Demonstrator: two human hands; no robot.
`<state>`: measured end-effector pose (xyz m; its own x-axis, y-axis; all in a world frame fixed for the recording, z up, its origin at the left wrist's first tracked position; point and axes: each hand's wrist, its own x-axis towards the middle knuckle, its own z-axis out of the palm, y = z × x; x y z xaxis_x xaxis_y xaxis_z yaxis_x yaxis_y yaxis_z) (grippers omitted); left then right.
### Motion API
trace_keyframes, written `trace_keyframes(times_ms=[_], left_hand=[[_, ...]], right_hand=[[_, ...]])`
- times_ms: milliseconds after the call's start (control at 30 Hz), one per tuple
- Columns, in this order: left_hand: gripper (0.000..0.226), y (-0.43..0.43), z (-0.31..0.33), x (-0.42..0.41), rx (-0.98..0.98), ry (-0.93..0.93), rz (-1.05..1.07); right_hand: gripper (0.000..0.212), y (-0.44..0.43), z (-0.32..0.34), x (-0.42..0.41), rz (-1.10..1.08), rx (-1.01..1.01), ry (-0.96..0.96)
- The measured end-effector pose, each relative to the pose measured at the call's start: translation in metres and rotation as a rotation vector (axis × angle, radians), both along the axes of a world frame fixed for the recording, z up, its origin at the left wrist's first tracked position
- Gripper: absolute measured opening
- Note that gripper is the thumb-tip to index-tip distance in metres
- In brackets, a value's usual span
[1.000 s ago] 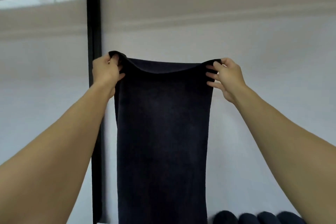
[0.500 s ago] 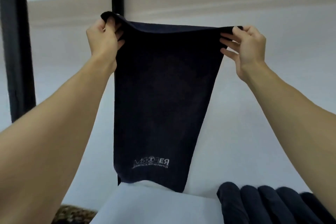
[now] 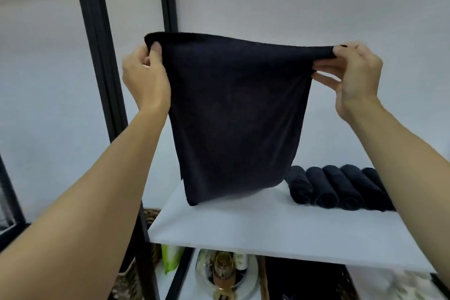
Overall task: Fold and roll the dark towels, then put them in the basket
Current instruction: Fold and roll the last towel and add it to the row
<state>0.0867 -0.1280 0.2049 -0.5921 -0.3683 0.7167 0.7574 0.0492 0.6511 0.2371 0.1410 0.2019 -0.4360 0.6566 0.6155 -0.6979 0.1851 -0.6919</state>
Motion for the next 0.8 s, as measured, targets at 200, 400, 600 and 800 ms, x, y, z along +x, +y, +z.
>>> trace_keyframes(times_ms=[200, 400, 600, 800], left_hand=[[0.034, -0.026, -0.051, 0.0, -0.159, -0.299, -0.047], [0.017, -0.013, -0.106, -0.034, -0.132, -0.536, -0.188], [0.015, 0.025, -0.168, -0.123, -0.184, -0.726, -0.165], [0.009, 0.063, -0.257, -0.214, -0.354, -0.959, -0.058]], right_hand=[[0.007, -0.015, -0.034, 0.004, -0.117, 0.084, -0.255], [0.006, 0.009, -0.086, -0.041, -0.152, 0.136, -0.537], [0.006, 0.054, -0.147, -0.132, -0.029, 0.081, -0.71], [0.038, 0.087, -0.239, -0.24, 0.065, 0.14, -1.057]])
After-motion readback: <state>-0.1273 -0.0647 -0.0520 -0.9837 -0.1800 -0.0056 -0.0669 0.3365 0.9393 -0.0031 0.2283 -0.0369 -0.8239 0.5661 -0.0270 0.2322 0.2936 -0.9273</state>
